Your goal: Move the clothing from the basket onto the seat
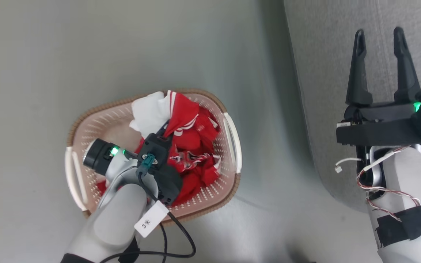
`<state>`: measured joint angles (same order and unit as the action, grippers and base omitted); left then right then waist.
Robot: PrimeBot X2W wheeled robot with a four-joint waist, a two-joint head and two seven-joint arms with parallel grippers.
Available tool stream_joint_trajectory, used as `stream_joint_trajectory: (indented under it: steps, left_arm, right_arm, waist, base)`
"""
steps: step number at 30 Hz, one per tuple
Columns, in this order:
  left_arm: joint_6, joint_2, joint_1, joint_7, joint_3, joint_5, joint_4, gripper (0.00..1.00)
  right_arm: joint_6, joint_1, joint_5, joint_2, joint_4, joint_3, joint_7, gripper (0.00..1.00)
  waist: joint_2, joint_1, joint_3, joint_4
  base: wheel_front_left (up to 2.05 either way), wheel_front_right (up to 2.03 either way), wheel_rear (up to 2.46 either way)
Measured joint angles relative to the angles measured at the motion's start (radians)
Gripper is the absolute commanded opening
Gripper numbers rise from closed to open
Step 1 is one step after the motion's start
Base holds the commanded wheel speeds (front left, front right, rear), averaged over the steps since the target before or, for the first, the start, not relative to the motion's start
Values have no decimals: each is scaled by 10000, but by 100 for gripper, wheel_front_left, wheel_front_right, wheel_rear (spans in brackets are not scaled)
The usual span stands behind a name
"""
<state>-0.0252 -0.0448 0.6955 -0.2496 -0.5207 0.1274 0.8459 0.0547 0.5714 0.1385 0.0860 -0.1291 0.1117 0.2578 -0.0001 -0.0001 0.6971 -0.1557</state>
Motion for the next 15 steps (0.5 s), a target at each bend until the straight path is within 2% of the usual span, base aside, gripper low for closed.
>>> stream_joint_trajectory:
  steps: [7,15]
  left_arm:
    - [182,-2,-264,0,-242,671,-836,0]
    - [447,6,-277,0,-205,763,-1469,0]
  right_arm:
    - [-79,-188,-4,46,-458,-65,0,100]
    - [-198,-543,-17,65,-1049,-61,-2,100]
  waist:
    - [0,0,-890,352]
    - [0,-1,-1926,794]
  base:
    - [0,0,0]
    - [0,0,0]
